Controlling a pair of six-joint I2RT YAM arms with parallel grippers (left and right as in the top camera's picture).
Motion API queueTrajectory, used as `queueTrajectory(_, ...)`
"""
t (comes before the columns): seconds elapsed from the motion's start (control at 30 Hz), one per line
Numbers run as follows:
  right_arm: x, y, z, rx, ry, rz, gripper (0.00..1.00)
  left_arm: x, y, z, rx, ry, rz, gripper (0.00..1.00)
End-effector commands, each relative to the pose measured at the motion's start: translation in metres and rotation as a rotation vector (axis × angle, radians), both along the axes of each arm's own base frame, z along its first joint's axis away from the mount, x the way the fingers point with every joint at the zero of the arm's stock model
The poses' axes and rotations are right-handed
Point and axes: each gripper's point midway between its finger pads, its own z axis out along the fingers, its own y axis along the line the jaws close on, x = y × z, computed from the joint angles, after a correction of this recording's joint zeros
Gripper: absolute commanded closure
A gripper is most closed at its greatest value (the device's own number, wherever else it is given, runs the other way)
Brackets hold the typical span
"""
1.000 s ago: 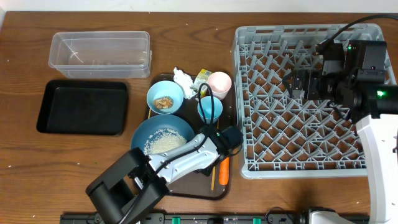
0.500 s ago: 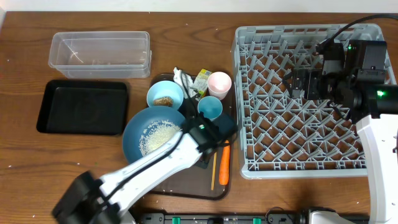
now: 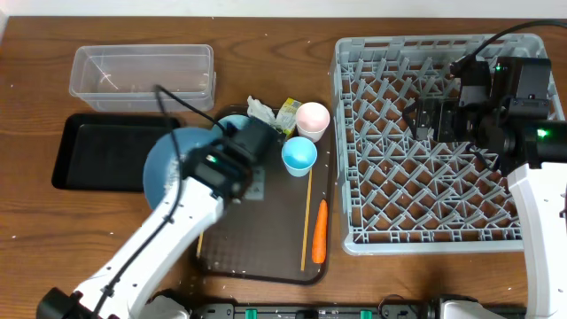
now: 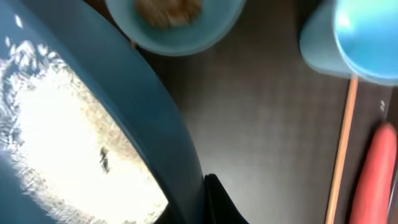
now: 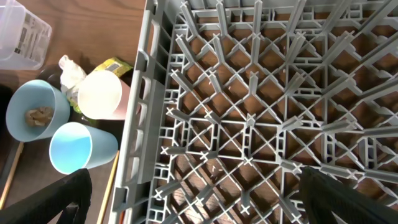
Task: Sort waste into correct bins and load items into the dishwasher rack
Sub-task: 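Carry the blue plate left over the black tray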
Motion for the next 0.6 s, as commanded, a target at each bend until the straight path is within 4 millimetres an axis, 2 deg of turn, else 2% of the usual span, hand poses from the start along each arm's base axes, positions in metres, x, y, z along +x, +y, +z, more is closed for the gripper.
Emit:
queueTrajectory(0.0,0.003,-0.004,0.005,0.004,-0.009,-0.019,0.01,0.019,0.013,0.011,-0.052,-0.033,0.006,0.94)
queueTrajectory(0.27,0.003,-0.004,0.005,0.004,-0.01,-0.019,0.01,0.05,0.06,0.017,-0.059,-0.098,0.085,0.94)
queueTrajectory(0.57,0.003,-0.004,0.005,0.004,-0.008,-0.019,0.01,0.092,0.087,0.035,-0.077,-0.263,0.149,0.94)
